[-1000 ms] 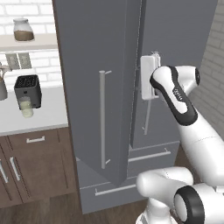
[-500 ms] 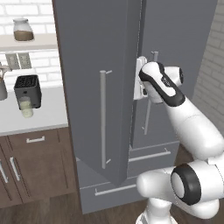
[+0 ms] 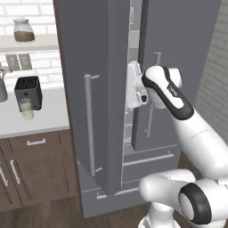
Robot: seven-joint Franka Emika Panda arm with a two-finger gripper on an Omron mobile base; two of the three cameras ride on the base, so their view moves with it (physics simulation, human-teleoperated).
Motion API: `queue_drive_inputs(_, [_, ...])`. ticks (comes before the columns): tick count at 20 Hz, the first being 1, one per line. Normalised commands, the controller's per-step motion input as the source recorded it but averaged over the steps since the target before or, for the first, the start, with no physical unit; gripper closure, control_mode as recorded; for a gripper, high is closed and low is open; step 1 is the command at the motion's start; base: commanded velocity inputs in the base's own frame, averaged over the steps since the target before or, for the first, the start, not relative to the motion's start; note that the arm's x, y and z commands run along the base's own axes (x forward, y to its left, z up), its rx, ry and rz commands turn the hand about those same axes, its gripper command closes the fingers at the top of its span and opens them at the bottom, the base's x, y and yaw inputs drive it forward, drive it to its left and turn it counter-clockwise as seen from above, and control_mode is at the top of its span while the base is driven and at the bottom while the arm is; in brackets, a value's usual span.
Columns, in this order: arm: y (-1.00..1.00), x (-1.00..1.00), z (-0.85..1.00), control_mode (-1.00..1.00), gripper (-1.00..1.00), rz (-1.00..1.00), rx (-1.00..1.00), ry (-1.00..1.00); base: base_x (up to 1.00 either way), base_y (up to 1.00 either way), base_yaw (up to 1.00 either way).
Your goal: Grab a lemon wedge from the fridge and one ice cube from the ice bowl, and put them in the glass of lemonade.
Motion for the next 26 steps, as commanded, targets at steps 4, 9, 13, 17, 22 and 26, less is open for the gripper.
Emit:
queue_drive_inputs(4, [1.00, -0.99, 0.21, -1.00, -1.00, 0.23, -0.04, -0.04, 0.00, 0.00, 0.00])
queue_drive_inputs(9, [1.00, -0.89, 0.38, -1.00, -1.00, 0.16, 0.00, -0.07, 0.00, 0.00, 0.00])
queue_drive_inputs(13, [0.47, -0.71, 0.59, -1.00, -1.00, 0.04, 0.00, -0.10, 0.00, 0.00, 0.00])
queue_drive_inputs(17, [-0.10, -0.44, 0.35, -1.00, -1.00, 0.00, 0.00, -0.10, 0.00, 0.00, 0.00])
queue_drive_inputs(22, [-0.55, -0.31, 0.37, -1.00, -1.00, 0.00, -0.11, -0.06, 0.00, 0.00, 0.00])
queue_drive_inputs(26, [-1.00, -0.22, 0.08, -1.00, -1.00, 0.03, -0.14, -0.13, 0.00, 0.00, 0.00])
